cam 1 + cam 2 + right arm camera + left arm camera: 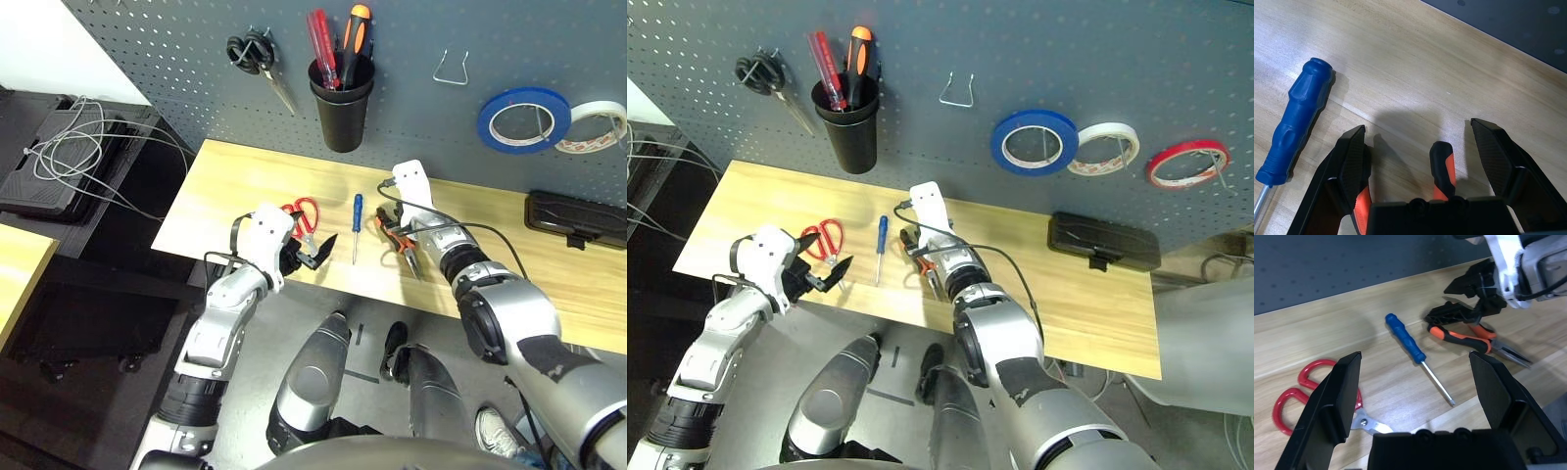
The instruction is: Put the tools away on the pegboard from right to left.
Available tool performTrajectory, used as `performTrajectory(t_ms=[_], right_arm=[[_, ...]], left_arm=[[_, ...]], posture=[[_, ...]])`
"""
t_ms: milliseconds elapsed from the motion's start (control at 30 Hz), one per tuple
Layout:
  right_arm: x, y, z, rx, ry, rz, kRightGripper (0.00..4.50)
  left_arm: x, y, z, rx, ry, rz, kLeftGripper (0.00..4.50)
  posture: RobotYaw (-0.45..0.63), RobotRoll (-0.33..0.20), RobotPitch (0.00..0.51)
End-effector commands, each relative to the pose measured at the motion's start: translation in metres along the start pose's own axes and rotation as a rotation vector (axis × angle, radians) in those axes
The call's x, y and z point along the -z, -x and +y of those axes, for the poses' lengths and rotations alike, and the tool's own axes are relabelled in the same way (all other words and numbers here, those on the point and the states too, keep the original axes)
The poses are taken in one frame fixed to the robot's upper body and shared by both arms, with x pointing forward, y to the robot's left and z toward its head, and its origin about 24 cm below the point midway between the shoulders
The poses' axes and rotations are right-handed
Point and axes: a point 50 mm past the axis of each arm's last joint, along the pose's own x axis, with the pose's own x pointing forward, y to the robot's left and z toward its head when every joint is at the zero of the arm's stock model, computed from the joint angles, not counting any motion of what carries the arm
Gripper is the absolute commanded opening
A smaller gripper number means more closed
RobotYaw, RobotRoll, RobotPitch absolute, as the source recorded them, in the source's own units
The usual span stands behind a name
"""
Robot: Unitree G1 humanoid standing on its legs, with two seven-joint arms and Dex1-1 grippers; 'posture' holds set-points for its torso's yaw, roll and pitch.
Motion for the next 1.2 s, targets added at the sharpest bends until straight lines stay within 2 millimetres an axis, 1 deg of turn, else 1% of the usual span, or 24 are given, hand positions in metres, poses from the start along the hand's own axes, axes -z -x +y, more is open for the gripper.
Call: performTrajectory(t_ms=[33, 233, 367, 600, 833, 933, 1067, 1200], right_arm=[[0.024, 0.001, 0.001, 0.010, 0.016, 0.096, 4.45], [0.028, 0.002, -0.001, 0.013, 0.009, 0.116, 4.45], [0.032, 0.003, -0.002, 0.019, -0.032, 0.129, 4.45], [0.033, 0.004, -0.003, 0.015, -0.033, 0.135, 4.45], [0.035, 0.007, -0.009, 0.006, -0.040, 0.174, 4.45], [0.034, 0.008, -0.011, 0.006, -0.049, 0.172, 4.45], [0.027, 0.009, -0.010, -0.001, -0.065, 0.152, 4.45], [0.028, 0.010, -0.006, -0.021, -0.065, 0.178, 4.45]], left_arm=[[0.005, 0.001, -0.005, 0.015, 0.001, 0.014, 4.50], [0.006, 0.001, -0.004, 0.018, 0.000, 0.013, 4.50], [0.005, 0.000, -0.003, 0.020, -0.003, 0.011, 4.50], [0.005, -0.002, -0.002, 0.025, -0.006, 0.010, 4.50], [0.006, -0.004, 0.000, 0.027, -0.011, 0.014, 4.50], [0.007, -0.004, 0.001, 0.028, -0.014, 0.015, 4.50], [0.008, -0.005, 0.002, 0.028, -0.017, 0.016, 4.50], [0.009, -0.006, 0.003, 0.030, -0.020, 0.018, 4.50]], posture=[[0.40, 0.000, 0.343], [0.39, 0.000, 0.340], [0.38, 0.000, 0.337], [0.37, 0.000, 0.332], [0.36, 0.000, 0.322], [0.35, 0.000, 0.316], [0.35, 0.000, 0.311], [0.35, 0.000, 0.303]])
